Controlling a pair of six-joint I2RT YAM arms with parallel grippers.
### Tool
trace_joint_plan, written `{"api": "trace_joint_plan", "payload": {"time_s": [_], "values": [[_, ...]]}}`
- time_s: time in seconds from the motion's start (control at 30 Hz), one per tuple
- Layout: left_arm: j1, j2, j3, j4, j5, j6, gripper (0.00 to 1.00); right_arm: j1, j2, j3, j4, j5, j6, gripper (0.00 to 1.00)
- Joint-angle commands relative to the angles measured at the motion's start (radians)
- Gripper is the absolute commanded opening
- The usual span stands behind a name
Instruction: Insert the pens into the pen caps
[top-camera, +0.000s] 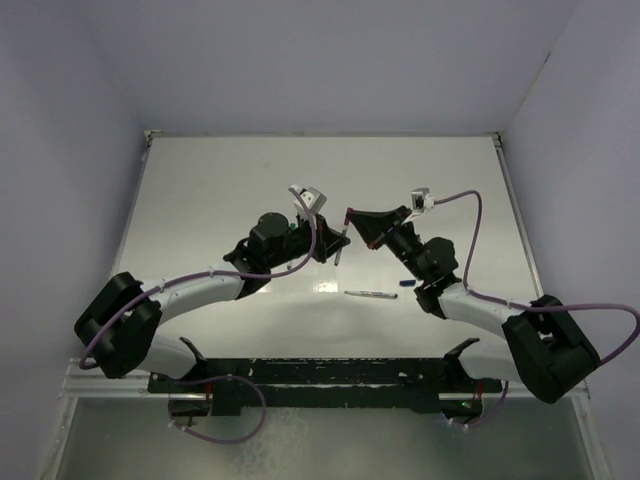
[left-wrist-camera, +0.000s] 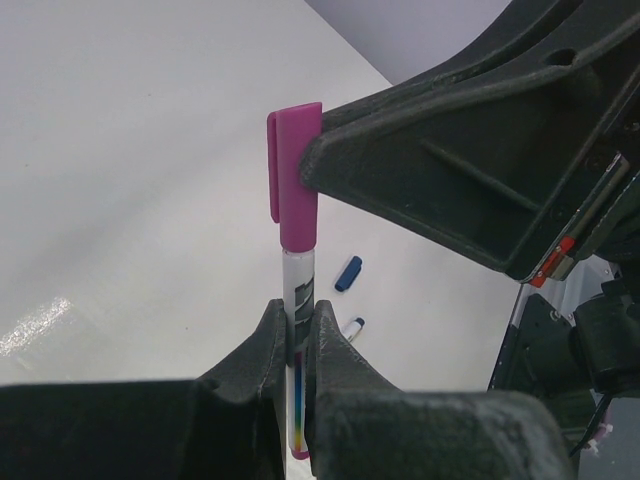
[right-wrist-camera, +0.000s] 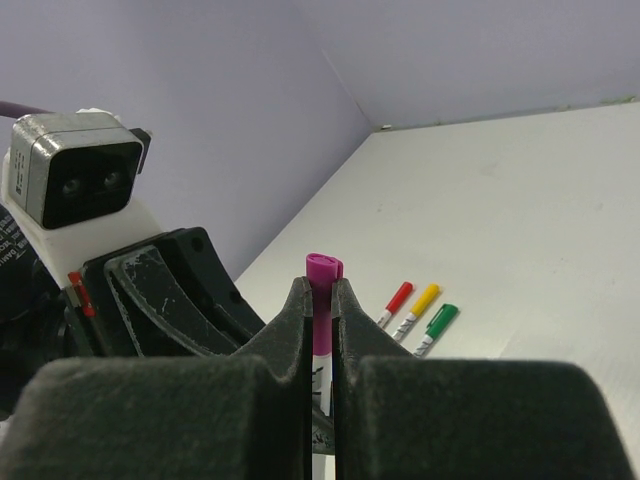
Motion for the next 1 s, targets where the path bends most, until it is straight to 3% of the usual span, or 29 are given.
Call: {"api": "trace_joint_plan", "payload": {"time_s": [0.0,0.2,0.57,0.97], "values": [[0.036,-0.035,0.022,0.171,-0.023,-0.027,0.00,0.015,0.035,0.032,-0.045,-0.091,0.000,0.00],[0.058,-0.041,0.063,0.184,-0.060,0.002,0.00,0.040,0.076,0.099,-0.227,-0.137,-0.049,0.00],[0.092,-0.078,0.152,0.132,-0.184,0.135,0.00,0.149,0.163,0.255,-0.604,-0.052,-0.162,0.00],[0.141,-0.103,0.177,0.151,-0.258,0.180,0.00,0.223,0.323,0.343,-0.722,-0.102,-0.140,0.00]]}}
